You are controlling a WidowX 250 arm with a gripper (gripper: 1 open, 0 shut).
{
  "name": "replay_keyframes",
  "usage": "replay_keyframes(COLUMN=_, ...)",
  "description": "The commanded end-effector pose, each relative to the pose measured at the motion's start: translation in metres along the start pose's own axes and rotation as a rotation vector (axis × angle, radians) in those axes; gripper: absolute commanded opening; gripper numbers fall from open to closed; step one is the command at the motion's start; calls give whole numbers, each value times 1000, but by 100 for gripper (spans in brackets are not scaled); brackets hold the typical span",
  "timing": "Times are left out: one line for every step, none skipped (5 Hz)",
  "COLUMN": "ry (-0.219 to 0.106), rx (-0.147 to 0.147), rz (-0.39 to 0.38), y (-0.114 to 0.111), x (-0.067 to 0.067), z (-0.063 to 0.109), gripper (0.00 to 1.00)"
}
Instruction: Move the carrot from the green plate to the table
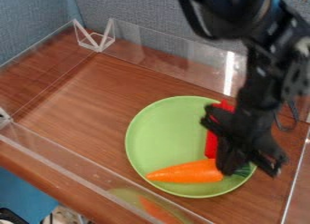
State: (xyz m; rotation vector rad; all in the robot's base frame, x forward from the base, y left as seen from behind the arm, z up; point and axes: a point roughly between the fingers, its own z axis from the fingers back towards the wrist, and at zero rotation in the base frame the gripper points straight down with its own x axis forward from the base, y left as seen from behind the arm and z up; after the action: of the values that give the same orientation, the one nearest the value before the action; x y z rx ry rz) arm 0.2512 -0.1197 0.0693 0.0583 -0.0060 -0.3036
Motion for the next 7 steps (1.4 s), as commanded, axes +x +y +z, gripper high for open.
replay_keyframes(ry=-95, rx=10, rz=87, y=28, x=5, z=37, gripper=0)
replay_keyframes(ry=-128, rx=10, rz=141, y=52, x=-5, z=56, gripper=0)
replay_keyframes(ry=-144, rx=11, rz=190, y=84, x=-17, z=64, gripper=0)
replay_keyframes(ry=-152, rx=6, rz=121, y=103, x=-26, z=61, gripper=0)
replay_keyframes(ry=-159, rx=-5, rz=29, y=107, x=-30, z=57, gripper=100)
replay_keyframes(ry=-160, rx=-11, rz=-18, y=106, x=-29, z=52, gripper=100)
replay_keyframes(ry=-161, rx=-29, rz=-97, y=82, x=-26, z=48, gripper=100)
